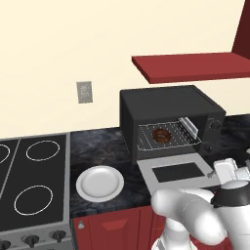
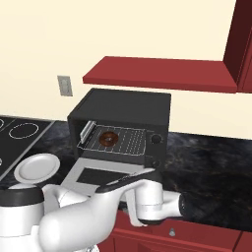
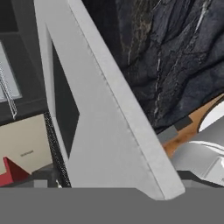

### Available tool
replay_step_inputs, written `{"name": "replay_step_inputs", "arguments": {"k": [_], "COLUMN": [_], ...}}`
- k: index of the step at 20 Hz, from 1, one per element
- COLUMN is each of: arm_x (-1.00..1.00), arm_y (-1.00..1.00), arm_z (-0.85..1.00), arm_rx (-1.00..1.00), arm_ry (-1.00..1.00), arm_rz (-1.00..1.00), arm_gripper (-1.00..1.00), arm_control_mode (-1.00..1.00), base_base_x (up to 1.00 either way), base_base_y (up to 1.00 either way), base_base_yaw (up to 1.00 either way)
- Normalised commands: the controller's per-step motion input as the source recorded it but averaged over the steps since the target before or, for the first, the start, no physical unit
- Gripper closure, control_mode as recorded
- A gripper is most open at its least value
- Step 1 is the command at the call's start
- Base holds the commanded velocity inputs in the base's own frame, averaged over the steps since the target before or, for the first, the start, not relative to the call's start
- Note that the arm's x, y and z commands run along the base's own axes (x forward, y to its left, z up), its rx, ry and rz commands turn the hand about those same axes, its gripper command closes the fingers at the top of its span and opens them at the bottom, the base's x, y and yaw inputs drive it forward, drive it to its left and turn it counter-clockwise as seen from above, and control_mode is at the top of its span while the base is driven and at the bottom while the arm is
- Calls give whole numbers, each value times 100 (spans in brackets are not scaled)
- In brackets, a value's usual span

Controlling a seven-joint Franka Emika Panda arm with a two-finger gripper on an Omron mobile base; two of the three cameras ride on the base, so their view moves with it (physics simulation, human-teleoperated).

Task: Pick up the bagel from the plate, place it on the toaster oven rack, close the door, and set the timer.

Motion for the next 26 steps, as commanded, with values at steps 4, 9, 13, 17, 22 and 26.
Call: {"name": "replay_step_inputs", "arguments": {"k": [4, 9, 13, 17, 22, 26], "arm_x": [39, 37, 38, 46, 57, 68], "arm_y": [17, 12, 8, 13, 13, 7], "arm_z": [16, 57, 66, 41, 35, 39], "arm_rx": [5, 4, 1, 1, 2, 3], "arm_ry": [0, 0, 0, 0, 0, 0], "arm_rz": [-5, -7, -8, -7, -4, -2], "arm_gripper": [-100, -100, -100, -100, -100, -100], "arm_control_mode": [-100, -100, -100, -100, -100, -100], "base_base_x": [0, 0, 0, 0, 0, 0], "base_base_y": [0, 0, 0, 0, 0, 0], "base_base_yaw": [0, 0, 0, 0, 0, 0]}}
